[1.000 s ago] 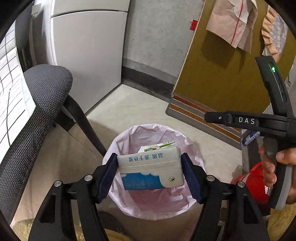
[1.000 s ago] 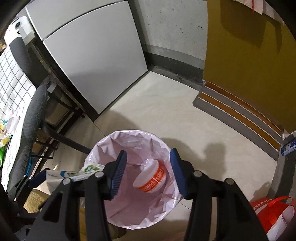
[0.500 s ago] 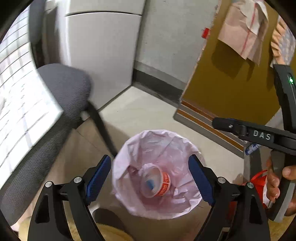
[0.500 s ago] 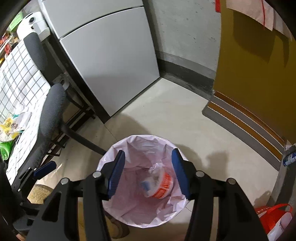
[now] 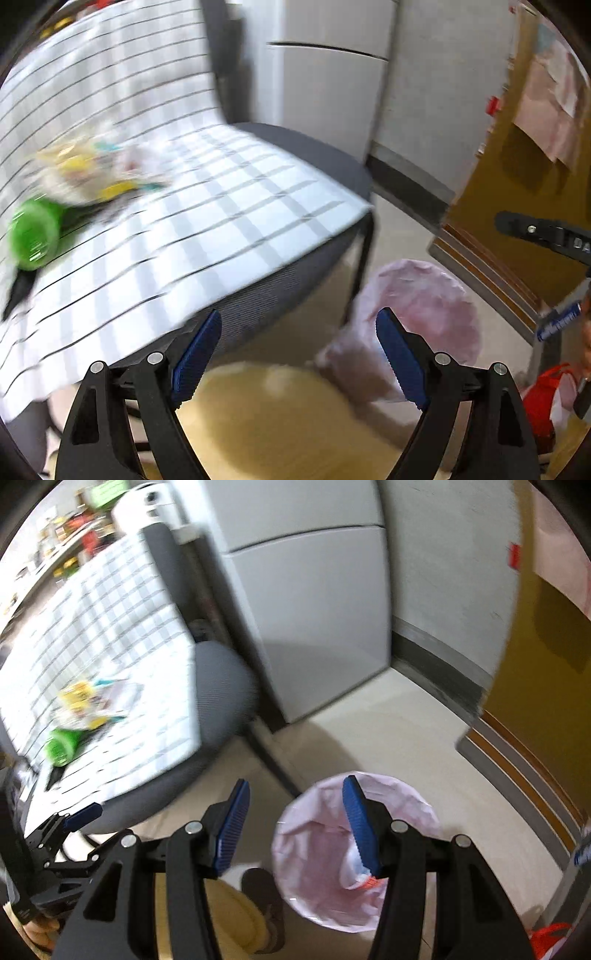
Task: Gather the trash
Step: 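Move both tools back over the chair toward the wrappers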
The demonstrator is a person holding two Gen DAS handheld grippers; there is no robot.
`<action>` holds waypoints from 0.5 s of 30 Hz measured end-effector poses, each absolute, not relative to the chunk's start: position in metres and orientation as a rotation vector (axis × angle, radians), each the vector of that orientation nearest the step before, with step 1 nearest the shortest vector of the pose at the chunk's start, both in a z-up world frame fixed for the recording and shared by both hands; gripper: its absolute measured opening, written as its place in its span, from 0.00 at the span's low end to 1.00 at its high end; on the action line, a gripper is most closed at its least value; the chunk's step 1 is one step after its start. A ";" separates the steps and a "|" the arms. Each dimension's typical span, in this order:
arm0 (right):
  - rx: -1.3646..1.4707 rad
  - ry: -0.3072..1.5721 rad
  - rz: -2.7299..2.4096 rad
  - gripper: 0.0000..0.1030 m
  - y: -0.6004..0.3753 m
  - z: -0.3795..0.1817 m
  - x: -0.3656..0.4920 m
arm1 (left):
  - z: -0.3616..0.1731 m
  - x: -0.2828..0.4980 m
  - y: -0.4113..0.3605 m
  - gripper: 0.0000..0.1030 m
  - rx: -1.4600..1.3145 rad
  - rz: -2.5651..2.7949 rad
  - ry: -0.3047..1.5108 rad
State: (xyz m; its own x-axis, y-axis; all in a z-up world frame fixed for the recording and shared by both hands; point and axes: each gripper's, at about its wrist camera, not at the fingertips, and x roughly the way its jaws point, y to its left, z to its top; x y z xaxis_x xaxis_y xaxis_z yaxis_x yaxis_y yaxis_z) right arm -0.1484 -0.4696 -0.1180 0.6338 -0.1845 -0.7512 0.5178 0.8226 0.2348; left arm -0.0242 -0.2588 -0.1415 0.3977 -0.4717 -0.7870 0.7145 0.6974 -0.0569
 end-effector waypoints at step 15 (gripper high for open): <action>0.190 0.828 -0.057 0.54 -0.331 -0.089 -0.010 | -0.112 0.039 -0.093 0.83 0.122 -0.335 0.858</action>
